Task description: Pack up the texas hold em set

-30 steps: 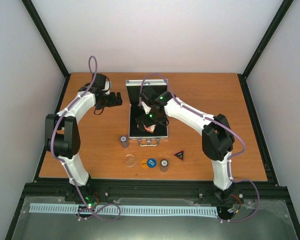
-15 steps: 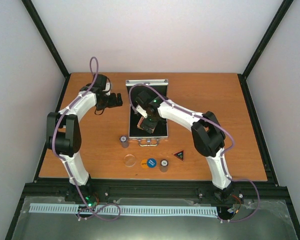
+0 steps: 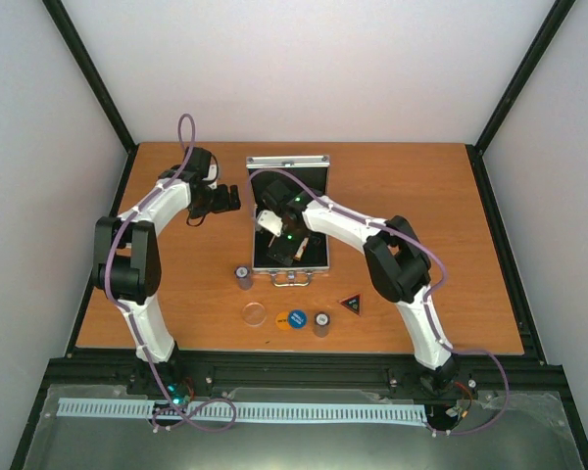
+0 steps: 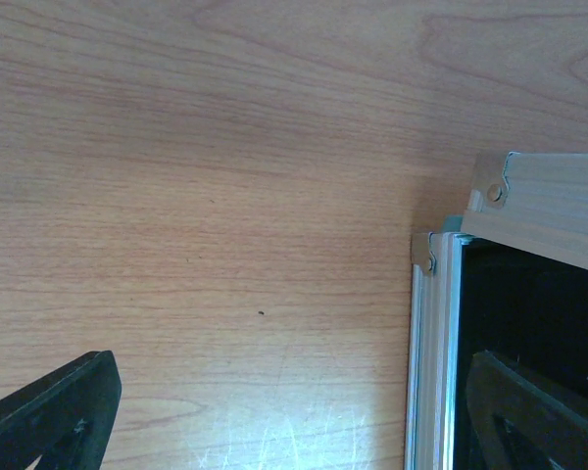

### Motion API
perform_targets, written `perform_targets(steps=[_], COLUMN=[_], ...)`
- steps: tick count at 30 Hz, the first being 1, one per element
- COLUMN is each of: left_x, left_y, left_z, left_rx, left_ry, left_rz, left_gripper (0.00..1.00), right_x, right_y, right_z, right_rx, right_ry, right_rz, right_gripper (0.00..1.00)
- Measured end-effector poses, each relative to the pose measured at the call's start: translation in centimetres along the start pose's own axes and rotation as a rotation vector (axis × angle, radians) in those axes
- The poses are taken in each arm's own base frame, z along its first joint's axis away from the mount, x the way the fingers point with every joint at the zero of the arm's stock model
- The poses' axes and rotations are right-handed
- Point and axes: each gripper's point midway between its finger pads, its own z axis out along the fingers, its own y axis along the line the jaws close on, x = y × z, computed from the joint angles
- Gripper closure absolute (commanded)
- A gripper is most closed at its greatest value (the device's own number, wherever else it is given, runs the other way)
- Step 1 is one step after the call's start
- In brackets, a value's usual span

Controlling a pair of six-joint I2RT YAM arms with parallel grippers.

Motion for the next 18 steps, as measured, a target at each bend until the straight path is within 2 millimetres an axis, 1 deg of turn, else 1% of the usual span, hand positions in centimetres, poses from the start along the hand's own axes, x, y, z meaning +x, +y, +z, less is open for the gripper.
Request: perform_targets(steps=[3,9,13,16,18], left_x=[-0.1,0.1,0.2,0.5,0.6], left_y=[0.2,0.3,0.3,0.5,0.6], left_z=[-0.1,-0.8,-1.2,-1.2,-1.2], left_rx=[-0.01,-0.016,-0.019,-0.024,-0.027], left_ry=[-0.004,-0.017,-0.024,-0.024,-0.022], left_rz=[0.0,0.001,0.002,0.002,0.001], left_gripper=[0.0,0.0,0.0,0.0,0.0], right_x=[-0.1,-0.4,-0.3,0.0,-0.1], right_y=[0.2,-0.5,-1.1,-1.8,-2.3], right_z=[0.6,1.8,1.8,1.8,1.7], right_rx=[-0.025,-0.056,-0.067,-0.082,-0.087], right_ry=[-0.001,-0.008,-0.017,-0.023,-0.032], right_rz=[0.0,0.012,0.022,0.047,0.057], right_gripper=[0.02,0.06,0.16,0.28,0.35])
